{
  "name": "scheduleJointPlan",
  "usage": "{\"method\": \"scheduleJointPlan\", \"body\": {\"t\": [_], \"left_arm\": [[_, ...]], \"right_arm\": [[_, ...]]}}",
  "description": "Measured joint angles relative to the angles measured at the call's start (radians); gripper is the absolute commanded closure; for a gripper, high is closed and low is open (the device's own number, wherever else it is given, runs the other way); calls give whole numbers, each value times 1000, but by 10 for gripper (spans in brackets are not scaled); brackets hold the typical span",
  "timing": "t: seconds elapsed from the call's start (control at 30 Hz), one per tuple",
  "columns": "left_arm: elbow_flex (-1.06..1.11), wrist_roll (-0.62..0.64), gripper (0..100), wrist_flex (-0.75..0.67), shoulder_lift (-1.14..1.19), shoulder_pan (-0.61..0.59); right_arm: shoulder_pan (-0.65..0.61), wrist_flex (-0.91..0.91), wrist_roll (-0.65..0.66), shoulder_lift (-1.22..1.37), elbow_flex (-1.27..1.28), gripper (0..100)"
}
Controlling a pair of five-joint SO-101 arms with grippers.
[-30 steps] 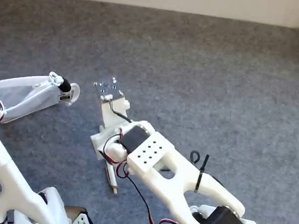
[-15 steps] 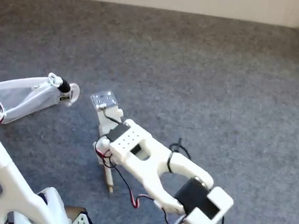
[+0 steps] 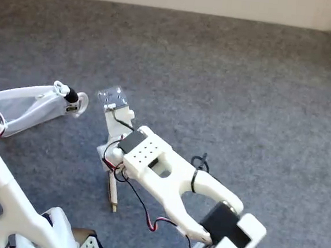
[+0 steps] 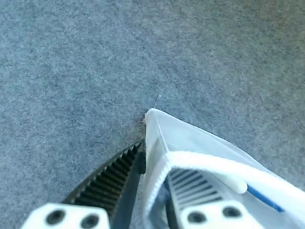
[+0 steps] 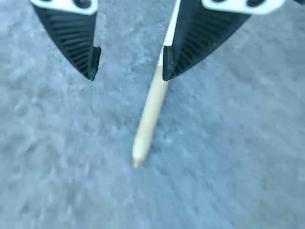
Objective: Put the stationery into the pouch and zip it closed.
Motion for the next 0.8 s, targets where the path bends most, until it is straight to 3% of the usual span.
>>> {"method": "scheduleJointPlan", "body": {"t": [0.2, 0.4, 0.57, 0.8], "left_arm": [[0, -2, 947, 0, 0, 0], [0, -2, 947, 0, 0, 0], [0, -2, 947, 0, 0, 0], [2, -2, 947, -2, 0, 0]], "right_arm": [[0, -180, -66, 8, 46, 813], [0, -219, -71, 130, 48, 935], [8, -226, -71, 219, 8, 953], [21, 25, -71, 321, -193, 954]]}}
